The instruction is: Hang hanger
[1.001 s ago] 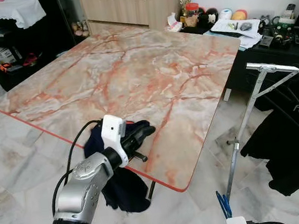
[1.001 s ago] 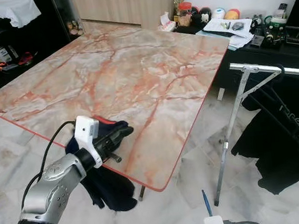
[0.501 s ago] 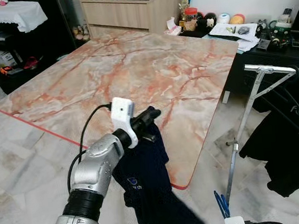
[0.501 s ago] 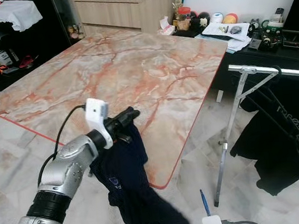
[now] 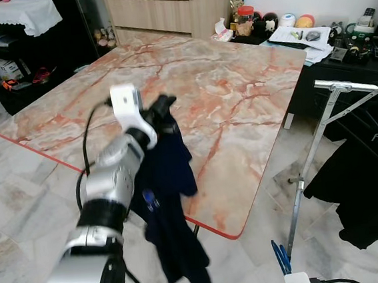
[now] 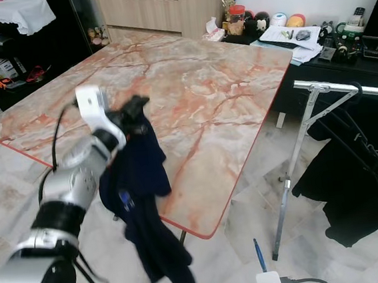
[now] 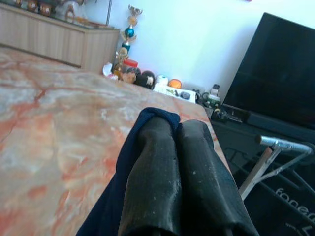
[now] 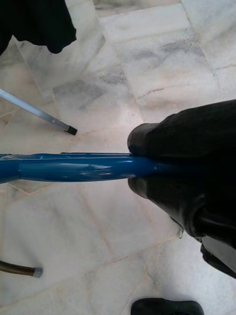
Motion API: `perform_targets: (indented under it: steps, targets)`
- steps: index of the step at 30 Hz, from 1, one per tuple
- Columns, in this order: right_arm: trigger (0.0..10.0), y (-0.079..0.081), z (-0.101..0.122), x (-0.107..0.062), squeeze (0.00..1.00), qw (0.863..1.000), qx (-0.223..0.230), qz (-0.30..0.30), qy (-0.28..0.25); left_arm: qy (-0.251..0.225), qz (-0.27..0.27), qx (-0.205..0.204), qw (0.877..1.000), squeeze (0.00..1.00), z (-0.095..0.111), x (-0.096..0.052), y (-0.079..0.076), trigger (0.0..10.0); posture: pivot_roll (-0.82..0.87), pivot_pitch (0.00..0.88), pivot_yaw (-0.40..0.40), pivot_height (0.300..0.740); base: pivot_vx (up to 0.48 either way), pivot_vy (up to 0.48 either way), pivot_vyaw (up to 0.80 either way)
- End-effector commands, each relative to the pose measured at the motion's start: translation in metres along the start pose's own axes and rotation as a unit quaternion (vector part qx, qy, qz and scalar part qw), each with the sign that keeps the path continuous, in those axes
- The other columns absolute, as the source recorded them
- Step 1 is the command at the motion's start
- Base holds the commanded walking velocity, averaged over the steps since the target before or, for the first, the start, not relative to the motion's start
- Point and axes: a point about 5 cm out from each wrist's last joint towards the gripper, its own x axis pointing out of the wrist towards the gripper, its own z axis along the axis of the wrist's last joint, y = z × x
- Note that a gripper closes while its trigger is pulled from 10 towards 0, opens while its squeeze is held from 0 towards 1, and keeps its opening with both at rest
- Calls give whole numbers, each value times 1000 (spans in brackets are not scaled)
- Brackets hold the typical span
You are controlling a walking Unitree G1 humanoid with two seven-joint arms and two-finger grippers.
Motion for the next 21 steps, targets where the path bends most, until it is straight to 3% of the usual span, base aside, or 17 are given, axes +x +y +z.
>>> perform_targets:
  steps: [1,3,4,7,9,13,15,19,21]
  targets:
    - [10000,2,1,0,0,1000,5,1,0,-6,6,10,1000,0,4,6,-1,10000,81,51,36,740,0,0,0]
    - [10000,0,1,0,0,1000,6,-1,0,-6,10,27,1000,0,10,13,-3,10000,81,46,37,740,0,0,0]
    - [10000,-1,1,0,0,1000,7,-4,0,-10,15,41,999,0,23,23,-5,10000,79,43,41,740,0,0,0]
    - [10000,-2,0,0,0,1000,11,-8,2,-29,22,49,998,0,42,33,-10,10000,76,33,50,740,0,0,0]
    - [10000,-1,-2,-1,0,1000,14,-8,4,-82,30,39,995,0,76,44,-19,10000,69,33,53,740,0,0,0]
    - [10000,1,-4,-1,0,1000,14,-6,5,-92,31,53,994,0,85,47,-21,10000,69,37,56,740,0,0,0]
    - [10000,2,-5,-2,0,1000,14,-4,6,-90,33,59,994,0,84,46,-20,10000,72,39,57,740,0,0,0]
    - [10000,6,-8,-3,0,1000,12,3,12,-34,22,110,993,0,38,28,-1,10000,85,54,56,740,0,0,0]
    - [10000,6,-9,-3,0,1000,11,5,13,-25,29,108,993,0,29,20,8,10000,93,63,53,740,0,0,0]
